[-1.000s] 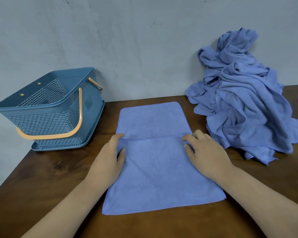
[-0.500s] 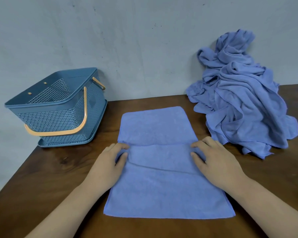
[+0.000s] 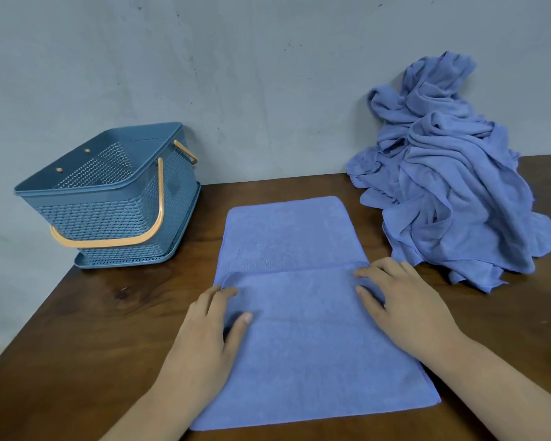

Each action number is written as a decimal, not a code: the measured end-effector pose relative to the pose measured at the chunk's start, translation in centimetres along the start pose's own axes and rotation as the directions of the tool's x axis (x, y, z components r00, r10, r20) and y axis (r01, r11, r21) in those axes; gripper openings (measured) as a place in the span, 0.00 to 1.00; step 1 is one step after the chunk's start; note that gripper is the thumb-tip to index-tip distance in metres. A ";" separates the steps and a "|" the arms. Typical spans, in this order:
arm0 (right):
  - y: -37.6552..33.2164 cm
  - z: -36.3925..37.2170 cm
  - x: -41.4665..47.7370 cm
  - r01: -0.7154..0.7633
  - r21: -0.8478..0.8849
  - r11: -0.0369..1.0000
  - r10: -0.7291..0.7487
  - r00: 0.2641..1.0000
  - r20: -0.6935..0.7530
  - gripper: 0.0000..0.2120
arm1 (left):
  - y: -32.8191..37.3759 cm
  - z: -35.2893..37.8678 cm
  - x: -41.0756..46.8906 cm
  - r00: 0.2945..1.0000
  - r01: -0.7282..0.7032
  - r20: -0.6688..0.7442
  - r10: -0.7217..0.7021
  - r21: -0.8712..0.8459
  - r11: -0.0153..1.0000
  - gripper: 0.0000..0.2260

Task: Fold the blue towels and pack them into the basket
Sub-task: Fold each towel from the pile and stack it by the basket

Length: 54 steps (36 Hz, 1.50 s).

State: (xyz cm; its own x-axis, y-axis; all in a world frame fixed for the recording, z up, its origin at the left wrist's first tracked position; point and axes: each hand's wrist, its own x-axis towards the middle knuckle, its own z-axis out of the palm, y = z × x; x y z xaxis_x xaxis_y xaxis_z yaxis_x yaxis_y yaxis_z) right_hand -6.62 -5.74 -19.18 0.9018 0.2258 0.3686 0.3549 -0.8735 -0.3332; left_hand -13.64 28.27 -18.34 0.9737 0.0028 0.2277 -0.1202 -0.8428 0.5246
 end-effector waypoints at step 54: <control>1.2 4.3 11.7 -0.178 0.061 0.982 0.178 0.984 0.015 0.19 | -3.3 3.1 16.6 0.991 0.108 -0.095 -0.097 0.114 0.988 0.15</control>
State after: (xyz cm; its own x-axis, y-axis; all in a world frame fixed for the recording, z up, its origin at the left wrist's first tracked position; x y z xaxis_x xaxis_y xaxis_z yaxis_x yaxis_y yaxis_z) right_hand 5.46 -2.30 -19.00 0.9542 0.0735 0.2901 0.2028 -0.8716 -0.4462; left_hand 3.50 29.42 -18.86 0.9580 0.1356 0.2528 0.0081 -0.8936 0.4488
